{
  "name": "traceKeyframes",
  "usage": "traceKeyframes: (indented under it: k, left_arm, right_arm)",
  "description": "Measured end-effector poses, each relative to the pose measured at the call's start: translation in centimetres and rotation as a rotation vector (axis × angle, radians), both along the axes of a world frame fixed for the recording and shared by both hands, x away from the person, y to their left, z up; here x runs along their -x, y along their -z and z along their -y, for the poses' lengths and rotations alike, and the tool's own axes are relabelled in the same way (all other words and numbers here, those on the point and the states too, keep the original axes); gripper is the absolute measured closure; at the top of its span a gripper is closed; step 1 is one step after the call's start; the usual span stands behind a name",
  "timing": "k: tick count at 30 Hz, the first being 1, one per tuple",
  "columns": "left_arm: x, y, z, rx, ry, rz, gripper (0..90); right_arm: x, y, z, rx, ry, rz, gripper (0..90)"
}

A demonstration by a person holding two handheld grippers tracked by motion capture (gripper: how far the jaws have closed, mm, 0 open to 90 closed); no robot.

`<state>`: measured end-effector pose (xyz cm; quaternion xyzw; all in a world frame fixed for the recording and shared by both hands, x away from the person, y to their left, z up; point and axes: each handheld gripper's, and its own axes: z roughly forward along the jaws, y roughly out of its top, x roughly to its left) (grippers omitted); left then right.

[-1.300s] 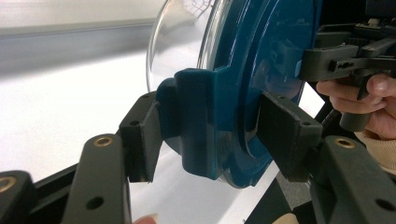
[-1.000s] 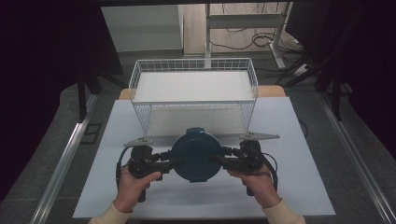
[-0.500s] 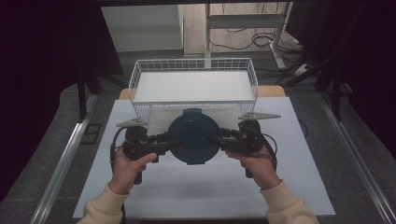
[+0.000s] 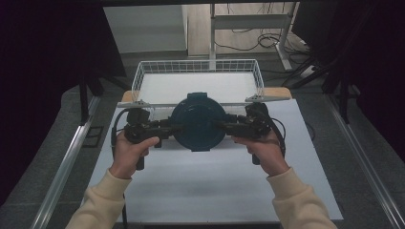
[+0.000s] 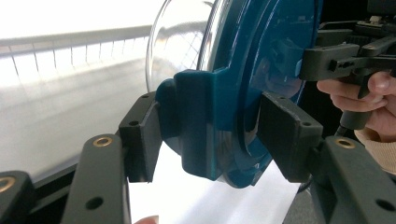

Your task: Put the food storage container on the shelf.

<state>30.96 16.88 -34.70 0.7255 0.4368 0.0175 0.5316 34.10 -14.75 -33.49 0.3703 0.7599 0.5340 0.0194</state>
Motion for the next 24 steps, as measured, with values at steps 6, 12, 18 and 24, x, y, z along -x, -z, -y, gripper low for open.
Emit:
traceKeyframes:
  k: [6, 12, 18, 24]
  left_arm:
    - [-1.1, -1.3, 0.0, -0.007, 0.003, 0.010, 41.9]
    - [-2.1, -2.2, 0.1, -0.006, -0.001, 0.013, 41.9]
    - [-3.4, -3.4, -0.1, -0.001, -0.010, 0.022, 41.9]
    - [-5.2, -4.5, -0.4, 0.001, -0.009, 0.023, 42.0]
  right_arm:
    - [-1.0, -1.2, 0.0, -0.001, 0.001, -0.001, 38.9]
    - [-2.2, -2.4, 0.0, 0.021, -0.014, 0.003, 38.9]
    - [-3.5, -3.5, -0.1, 0.009, -0.012, -0.004, 38.9]
    - [-5.1, -4.5, -0.4, 0.000, -0.005, -0.016, 38.9]
